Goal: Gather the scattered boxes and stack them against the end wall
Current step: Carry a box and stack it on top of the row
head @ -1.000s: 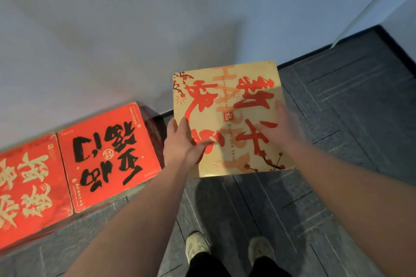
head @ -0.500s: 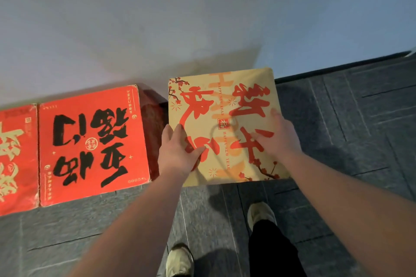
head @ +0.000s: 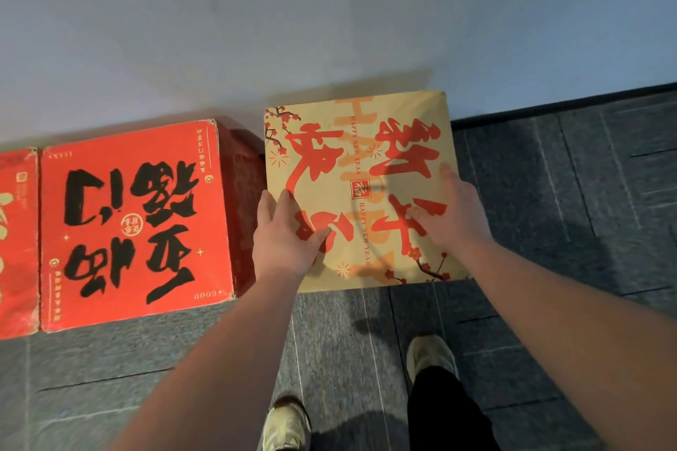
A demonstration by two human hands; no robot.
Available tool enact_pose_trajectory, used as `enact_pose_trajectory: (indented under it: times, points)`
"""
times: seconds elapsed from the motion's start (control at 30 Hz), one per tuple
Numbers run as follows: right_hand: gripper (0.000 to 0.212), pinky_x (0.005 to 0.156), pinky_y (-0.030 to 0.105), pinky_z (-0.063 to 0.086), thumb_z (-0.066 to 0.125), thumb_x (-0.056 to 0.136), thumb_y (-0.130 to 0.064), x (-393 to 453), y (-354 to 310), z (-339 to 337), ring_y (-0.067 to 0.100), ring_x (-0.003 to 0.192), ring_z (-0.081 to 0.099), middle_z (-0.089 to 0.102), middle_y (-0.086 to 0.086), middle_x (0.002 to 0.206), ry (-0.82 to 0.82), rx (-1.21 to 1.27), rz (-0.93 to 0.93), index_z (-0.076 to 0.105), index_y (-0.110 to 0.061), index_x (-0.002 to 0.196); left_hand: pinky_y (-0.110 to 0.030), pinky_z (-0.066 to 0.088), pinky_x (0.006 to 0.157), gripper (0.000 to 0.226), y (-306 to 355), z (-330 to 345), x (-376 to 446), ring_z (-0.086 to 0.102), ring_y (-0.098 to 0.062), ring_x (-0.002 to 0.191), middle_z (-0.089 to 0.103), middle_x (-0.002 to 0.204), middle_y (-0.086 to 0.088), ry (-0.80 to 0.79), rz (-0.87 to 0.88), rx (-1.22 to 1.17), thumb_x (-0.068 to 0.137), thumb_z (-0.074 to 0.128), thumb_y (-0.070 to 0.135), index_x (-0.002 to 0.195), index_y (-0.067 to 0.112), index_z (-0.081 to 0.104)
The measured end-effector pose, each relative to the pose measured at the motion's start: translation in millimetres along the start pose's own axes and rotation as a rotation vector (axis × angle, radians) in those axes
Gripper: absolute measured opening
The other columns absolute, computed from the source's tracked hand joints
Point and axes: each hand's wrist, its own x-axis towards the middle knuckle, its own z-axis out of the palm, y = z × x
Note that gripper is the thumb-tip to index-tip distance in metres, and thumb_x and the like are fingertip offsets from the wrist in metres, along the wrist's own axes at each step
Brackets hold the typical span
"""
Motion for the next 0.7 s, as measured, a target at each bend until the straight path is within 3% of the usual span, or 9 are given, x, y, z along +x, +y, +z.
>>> enact_pose_trajectory:
  times: [0.13,0.4,0.7]
  points:
    - [0.082,0.100,0.041,0.043,0.065,0.087,-0.044,-0.5,-5.3,1.2,0.025,0.125,0.045,0.037,0.008,0.141,-0.004,-0.023,-0.019,0.014,-0.031,0.151,-0.042,0.043,0.097,0.085,-5.0,1.8,-2.1,0.035,-0.026,0.136,0.007,0.159,0.003,0.001,-0.032,0.023,0.078,0.072,0.047,0.147,0.029,0.026]
    - [0.082,0.098,0.040,0.044,0.067,0.086,-0.044,0.3,-19.5,13.3,0.024,0.123,0.047,0.039,0.007,0.139,-0.011,-0.016,-0.048,0.017,-0.032,0.149,-0.046,0.034,0.108,0.084,-20.1,-6.0,4.7,0.021,-0.029,0.140,0.020,0.154,-0.008,0.053,-0.006,0.214,0.077,0.068,0.055,0.145,0.021,0.031]
    - [0.084,0.096,0.038,0.045,0.067,0.086,-0.043,1.8,-40.1,29.8,0.023,0.121,0.048,0.039,0.006,0.139,-0.045,-0.003,-0.084,0.016,-0.029,0.151,-0.045,0.020,0.115,0.076,-30.8,-26.6,4.0,0.008,-0.026,0.146,0.011,0.159,-0.003,0.062,0.010,0.322,0.084,0.061,0.053,0.146,0.028,0.025]
